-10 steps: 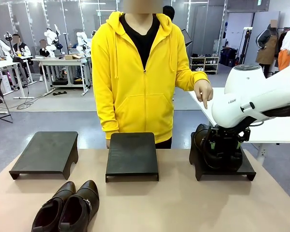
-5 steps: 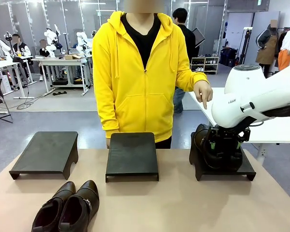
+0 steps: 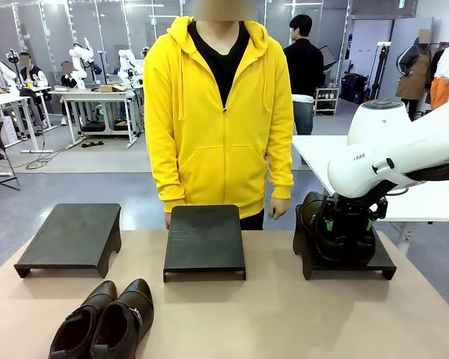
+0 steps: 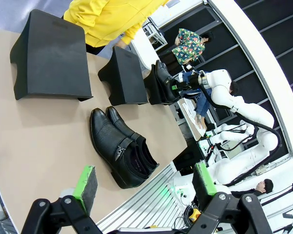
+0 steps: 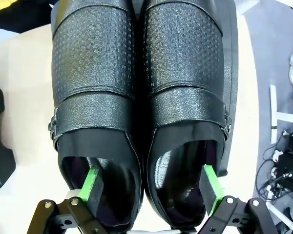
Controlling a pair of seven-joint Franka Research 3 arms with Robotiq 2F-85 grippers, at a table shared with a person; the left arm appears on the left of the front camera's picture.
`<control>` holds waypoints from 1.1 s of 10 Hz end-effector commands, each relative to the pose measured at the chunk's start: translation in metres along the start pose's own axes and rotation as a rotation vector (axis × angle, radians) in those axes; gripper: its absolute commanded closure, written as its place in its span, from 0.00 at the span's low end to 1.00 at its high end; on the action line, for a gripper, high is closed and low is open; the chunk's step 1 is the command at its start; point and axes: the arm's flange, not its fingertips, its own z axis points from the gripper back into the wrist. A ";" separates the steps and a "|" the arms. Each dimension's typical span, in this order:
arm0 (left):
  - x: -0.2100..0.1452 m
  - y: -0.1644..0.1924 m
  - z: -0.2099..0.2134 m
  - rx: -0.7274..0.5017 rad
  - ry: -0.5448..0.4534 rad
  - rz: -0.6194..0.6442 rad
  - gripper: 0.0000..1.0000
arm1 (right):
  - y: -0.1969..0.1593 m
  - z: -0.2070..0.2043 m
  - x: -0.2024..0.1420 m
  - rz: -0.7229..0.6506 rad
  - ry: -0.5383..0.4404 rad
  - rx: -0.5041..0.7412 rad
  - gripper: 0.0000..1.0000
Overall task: Place the shoes on the stand as instructed by the person.
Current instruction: Pick up another pair of Shoes and place it on the Shoes Stand indicated by the person.
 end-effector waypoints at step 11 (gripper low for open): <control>0.000 0.000 0.001 -0.004 -0.004 -0.002 0.00 | -0.171 0.154 -0.074 0.011 0.103 0.534 0.00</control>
